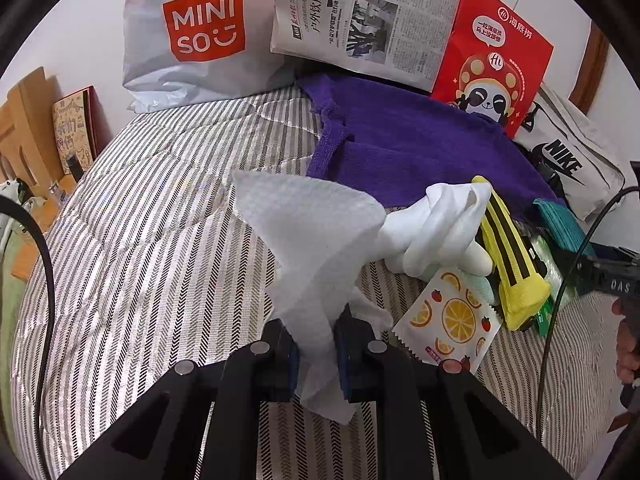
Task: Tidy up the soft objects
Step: 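Grasp the teal knit cloth with the right gripper while the left holds the tissue, then lay the teal cloth on the purple towel with the right gripper while the left carries the tissue over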
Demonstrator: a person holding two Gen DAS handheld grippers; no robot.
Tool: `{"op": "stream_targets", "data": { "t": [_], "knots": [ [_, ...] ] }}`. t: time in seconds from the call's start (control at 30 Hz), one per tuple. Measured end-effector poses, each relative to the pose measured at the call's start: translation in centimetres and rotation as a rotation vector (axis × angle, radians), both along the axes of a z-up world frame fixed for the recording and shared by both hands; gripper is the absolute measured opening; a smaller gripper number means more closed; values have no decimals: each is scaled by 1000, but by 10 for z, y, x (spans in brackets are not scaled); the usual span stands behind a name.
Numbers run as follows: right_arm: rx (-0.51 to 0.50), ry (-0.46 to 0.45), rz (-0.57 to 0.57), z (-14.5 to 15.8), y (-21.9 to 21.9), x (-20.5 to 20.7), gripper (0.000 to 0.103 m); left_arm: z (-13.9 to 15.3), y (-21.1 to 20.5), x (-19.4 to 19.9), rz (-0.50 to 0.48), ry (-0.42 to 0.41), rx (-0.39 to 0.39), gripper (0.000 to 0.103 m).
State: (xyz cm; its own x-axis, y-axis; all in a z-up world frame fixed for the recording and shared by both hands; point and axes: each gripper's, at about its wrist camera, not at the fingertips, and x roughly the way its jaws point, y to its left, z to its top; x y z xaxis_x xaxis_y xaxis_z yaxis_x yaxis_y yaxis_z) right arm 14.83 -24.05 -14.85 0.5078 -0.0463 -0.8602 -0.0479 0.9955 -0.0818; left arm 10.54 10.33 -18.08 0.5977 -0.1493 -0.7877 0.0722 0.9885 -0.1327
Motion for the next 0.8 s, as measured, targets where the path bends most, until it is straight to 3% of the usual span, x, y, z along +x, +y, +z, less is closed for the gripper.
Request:
{"op": "stream_targets", "data": {
  "t": [0.17, 0.37, 0.8],
  "knots": [
    [87, -8, 0, 10, -11, -2, 88, 1, 4, 0, -8, 18, -21, 15],
    [88, -48, -2, 36, -11, -14, 88, 9, 7, -5, -3, 39, 14, 14],
    [162, -111, 22, 68, -20, -11, 88, 59, 12, -5, -5, -36, -2, 14]
  ]
}}
